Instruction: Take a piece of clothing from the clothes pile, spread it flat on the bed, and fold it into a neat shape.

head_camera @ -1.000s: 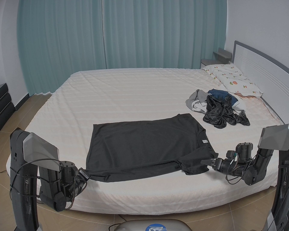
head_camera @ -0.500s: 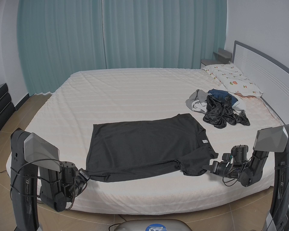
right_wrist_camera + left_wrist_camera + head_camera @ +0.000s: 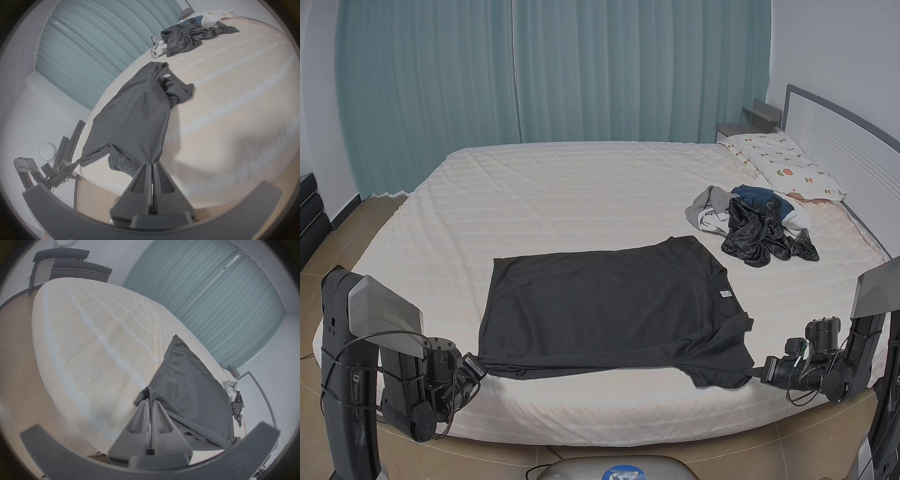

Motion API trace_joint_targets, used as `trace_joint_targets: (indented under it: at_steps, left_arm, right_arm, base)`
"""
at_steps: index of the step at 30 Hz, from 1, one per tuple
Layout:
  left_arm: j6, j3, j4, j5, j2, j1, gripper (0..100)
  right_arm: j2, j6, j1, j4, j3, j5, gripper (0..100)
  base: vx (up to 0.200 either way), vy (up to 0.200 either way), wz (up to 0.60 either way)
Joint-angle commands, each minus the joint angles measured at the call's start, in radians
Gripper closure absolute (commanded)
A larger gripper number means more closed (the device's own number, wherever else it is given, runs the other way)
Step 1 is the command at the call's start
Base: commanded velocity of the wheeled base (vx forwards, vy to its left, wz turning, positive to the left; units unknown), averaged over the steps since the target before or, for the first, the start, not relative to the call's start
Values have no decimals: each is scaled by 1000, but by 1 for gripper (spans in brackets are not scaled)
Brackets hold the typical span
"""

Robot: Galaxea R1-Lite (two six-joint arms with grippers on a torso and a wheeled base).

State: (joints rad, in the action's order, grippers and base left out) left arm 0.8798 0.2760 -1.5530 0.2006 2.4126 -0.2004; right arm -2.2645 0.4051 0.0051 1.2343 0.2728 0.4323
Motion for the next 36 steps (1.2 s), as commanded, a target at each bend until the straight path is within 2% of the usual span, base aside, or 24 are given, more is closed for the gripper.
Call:
trace_joint_targets:
  at_steps: [1,6,11,16,20,28,29,33,34,36]
  left_arm:
    - [-82,-73,-18,2,-38,6,100]
    - [-163,-121,-18,3,-61,4,100]
    - [-246,-166,-18,13,-52,-10,100]
    - [-263,-166,-18,68,-44,-14,100]
    - [-275,-175,-18,71,-20,-25,100]
    - [-275,-189,-18,71,5,-48,100]
    - [-275,-189,-18,71,8,-50,100]
    - [-275,-189,-18,71,17,-59,100]
    - [-272,-187,-18,69,19,-70,0]
    - [-272,-189,-18,68,19,-73,0]
  right_arm:
    - [42,-15,-5,79,-141,0,100]
    - [37,-46,6,145,-248,-1,100]
    - [42,-61,-2,149,-273,-12,100]
    - [42,-71,7,82,-273,-29,100]
    - [33,-108,12,50,-273,-32,100]
    - [23,-111,32,10,-273,-34,100]
    - [16,-109,35,11,-273,-35,0]
    - [-1,-108,33,36,-273,-35,0]
    - [2,-101,27,57,-273,-32,0]
    - [10,-89,23,80,-273,-30,0]
  base:
    - [0,0,0]
    - [0,0,0]
    - [0,0,0]
    - [0,0,0]
    - [0,0,0]
    - [0,0,0]
    - [0,0,0]
    - [0,0,0]
    - [0,0,0]
    - [0,0,0]
